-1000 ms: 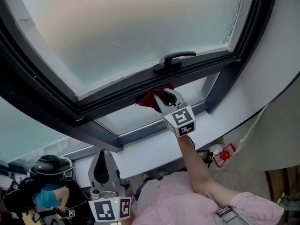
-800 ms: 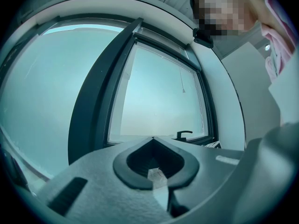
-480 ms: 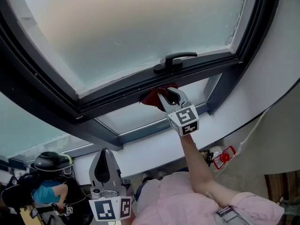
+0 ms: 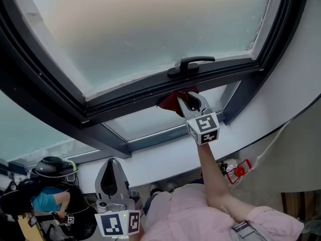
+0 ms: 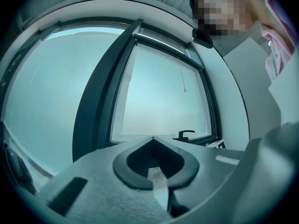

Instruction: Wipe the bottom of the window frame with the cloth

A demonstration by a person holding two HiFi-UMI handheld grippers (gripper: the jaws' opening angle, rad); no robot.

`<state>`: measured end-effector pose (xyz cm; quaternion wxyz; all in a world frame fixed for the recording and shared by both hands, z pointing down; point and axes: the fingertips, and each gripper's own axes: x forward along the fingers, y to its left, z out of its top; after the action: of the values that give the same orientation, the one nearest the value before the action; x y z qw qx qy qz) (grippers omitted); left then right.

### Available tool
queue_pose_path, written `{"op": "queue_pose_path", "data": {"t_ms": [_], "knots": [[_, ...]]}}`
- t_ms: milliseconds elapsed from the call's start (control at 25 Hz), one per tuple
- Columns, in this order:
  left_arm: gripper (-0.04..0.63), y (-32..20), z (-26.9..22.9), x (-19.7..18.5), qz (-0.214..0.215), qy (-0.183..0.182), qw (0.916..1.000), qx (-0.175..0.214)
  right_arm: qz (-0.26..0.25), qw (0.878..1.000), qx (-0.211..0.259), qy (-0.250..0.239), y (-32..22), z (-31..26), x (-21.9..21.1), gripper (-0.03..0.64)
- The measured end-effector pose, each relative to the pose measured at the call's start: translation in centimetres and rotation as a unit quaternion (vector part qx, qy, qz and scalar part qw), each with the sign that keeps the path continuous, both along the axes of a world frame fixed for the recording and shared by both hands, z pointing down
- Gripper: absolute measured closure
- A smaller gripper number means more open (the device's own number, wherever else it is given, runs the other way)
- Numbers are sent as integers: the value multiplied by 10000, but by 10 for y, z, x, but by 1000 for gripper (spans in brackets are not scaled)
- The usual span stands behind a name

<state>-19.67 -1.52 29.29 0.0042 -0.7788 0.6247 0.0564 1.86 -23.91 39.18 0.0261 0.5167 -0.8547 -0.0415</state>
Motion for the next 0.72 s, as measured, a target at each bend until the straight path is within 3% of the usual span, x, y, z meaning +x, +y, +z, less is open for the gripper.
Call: {"op": "queue_pose_path", "data": {"t_ms": [400, 720], "knots": [[601, 10, 10, -5, -350, 37, 9992, -163, 51, 9997, -18, -220, -2, -1, 10, 538], [601, 15, 22, -14, -428, 107, 9985, -328, -381, 9973, 127, -615, 33, -8, 13, 540]]}}
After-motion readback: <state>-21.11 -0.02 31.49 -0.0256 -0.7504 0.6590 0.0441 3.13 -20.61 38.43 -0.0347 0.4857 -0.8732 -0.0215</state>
